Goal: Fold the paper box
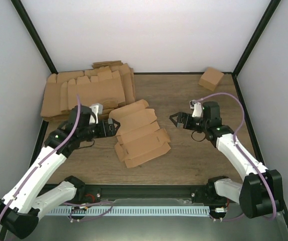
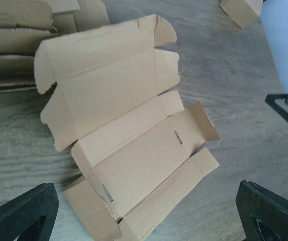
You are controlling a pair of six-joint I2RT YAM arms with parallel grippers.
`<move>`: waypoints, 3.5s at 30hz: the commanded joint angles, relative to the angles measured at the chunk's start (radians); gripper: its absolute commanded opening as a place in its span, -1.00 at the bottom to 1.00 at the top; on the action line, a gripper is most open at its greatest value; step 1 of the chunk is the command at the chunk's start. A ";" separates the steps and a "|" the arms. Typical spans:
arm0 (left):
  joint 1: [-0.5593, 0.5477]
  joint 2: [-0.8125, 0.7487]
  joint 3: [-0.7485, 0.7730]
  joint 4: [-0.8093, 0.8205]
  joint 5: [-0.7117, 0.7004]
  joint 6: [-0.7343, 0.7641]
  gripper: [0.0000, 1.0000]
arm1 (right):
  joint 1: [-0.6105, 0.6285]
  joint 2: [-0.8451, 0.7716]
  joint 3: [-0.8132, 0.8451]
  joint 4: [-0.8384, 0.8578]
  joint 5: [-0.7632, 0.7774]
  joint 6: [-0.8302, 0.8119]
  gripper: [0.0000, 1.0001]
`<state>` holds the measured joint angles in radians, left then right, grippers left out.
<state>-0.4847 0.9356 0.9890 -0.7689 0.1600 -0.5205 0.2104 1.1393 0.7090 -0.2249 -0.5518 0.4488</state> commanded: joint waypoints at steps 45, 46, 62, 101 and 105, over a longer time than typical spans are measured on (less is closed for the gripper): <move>-0.033 -0.064 -0.518 0.383 0.118 -0.226 0.76 | 0.324 0.354 0.093 -0.032 0.434 -0.128 0.69; -0.037 -0.062 -0.520 0.373 0.108 -0.231 0.76 | 0.326 0.358 0.092 -0.032 0.447 -0.123 0.67; -0.149 0.023 -0.433 0.234 -0.063 -0.285 0.81 | 0.429 0.414 0.118 -0.055 0.707 -0.090 -0.26; -0.328 0.210 -0.339 0.103 -0.339 -0.423 0.83 | 0.429 0.140 0.025 -0.029 0.574 -0.007 -0.98; -0.302 0.194 -0.363 0.098 -0.382 -0.425 0.69 | 0.429 0.132 0.024 -0.036 0.579 -0.011 -0.98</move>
<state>-0.8062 1.1458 0.6300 -0.6506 -0.1429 -0.9401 0.6319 1.2907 0.7166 -0.2623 0.0185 0.4316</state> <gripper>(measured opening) 0.874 0.027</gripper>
